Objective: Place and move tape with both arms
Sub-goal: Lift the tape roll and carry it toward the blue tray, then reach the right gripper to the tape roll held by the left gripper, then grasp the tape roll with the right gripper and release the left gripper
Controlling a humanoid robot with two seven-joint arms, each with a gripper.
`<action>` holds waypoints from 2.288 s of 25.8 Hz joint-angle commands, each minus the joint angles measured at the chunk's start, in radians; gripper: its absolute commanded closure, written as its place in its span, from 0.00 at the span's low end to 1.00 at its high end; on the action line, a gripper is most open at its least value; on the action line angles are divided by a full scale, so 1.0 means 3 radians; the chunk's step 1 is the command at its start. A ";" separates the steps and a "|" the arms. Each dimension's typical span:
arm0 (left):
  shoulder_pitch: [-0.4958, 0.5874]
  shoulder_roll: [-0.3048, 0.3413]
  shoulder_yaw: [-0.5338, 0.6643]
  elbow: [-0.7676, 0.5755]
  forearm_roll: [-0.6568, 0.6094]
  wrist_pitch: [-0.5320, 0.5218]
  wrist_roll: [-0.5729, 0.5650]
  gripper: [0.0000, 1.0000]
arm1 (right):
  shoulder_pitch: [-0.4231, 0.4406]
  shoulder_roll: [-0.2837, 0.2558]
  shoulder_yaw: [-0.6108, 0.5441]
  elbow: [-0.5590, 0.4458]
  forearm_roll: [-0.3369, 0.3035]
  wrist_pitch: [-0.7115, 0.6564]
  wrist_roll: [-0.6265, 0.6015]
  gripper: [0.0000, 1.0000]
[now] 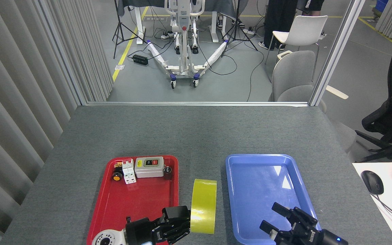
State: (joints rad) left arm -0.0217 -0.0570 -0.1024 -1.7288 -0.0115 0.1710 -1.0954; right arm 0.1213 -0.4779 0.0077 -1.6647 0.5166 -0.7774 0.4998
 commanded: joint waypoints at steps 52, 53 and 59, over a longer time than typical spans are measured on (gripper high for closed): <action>-0.0015 0.0103 0.0101 0.0056 -0.0008 -0.0238 0.0000 1.00 | -0.1141 0.0877 0.0721 0.0609 0.0267 -0.0027 0.0538 0.57; -0.0015 0.0103 0.0101 0.0056 -0.0008 -0.0238 0.0000 1.00 | -0.1146 0.0877 0.0721 0.0615 0.0267 -0.0027 0.0538 0.57; -0.0025 0.0108 0.0137 0.0092 -0.0013 -0.0248 0.0005 1.00 | -0.1146 0.0877 0.0751 0.0620 0.0272 -0.0027 0.0538 0.64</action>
State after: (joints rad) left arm -0.0276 -0.0247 -0.0665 -1.7073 -0.0138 0.0964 -1.0979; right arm -0.2220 -0.2147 0.2277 -1.4796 0.5978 -0.7855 0.6602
